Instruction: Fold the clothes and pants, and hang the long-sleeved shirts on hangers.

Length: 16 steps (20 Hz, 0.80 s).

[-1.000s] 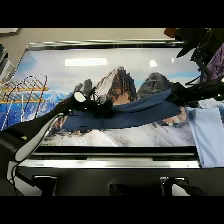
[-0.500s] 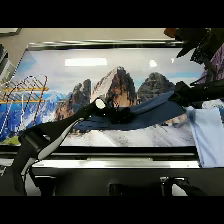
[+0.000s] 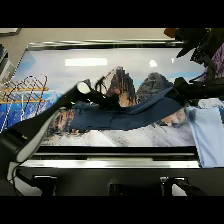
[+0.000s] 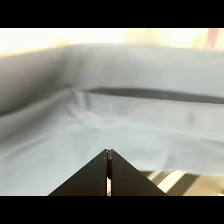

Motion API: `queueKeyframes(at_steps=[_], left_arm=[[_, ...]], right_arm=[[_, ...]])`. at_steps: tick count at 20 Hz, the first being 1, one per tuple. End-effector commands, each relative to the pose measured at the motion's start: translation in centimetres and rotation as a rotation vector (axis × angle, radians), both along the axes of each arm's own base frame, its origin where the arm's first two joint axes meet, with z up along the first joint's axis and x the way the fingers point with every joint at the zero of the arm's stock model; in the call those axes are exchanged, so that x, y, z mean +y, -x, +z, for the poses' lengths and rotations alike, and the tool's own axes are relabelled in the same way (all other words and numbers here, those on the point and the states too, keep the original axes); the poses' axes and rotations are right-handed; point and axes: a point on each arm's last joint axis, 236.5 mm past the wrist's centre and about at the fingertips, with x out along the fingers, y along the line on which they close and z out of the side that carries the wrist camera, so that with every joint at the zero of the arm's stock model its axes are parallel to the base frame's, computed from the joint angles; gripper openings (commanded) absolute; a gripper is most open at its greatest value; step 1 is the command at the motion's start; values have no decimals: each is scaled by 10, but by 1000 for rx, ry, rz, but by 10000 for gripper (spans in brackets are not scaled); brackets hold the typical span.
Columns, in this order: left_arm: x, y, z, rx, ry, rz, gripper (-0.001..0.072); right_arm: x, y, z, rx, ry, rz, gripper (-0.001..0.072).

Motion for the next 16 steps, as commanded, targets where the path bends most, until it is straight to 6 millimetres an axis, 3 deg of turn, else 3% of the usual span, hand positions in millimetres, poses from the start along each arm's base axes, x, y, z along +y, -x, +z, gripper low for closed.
queueKeyframes(at_steps=[1,3,5,9,13,16], left_arm=[[102,-18,73,-174,-128,36,11],[154,-13,116,-221,-160,90,12],[200,1,145,-240,-200,135,12],[273,21,174,-272,-311,243,13],[311,29,180,-266,-342,300,13],[320,28,180,-262,-346,322,13]], right_arm=[[49,-10,17,-59,-88,34,28],[94,-16,20,-84,-129,53,28],[142,-20,18,-99,-174,80,28],[230,-19,0,-90,-262,117,28],[293,-20,-13,-74,-325,161,27],[323,-26,-30,-52,-321,194,27]])
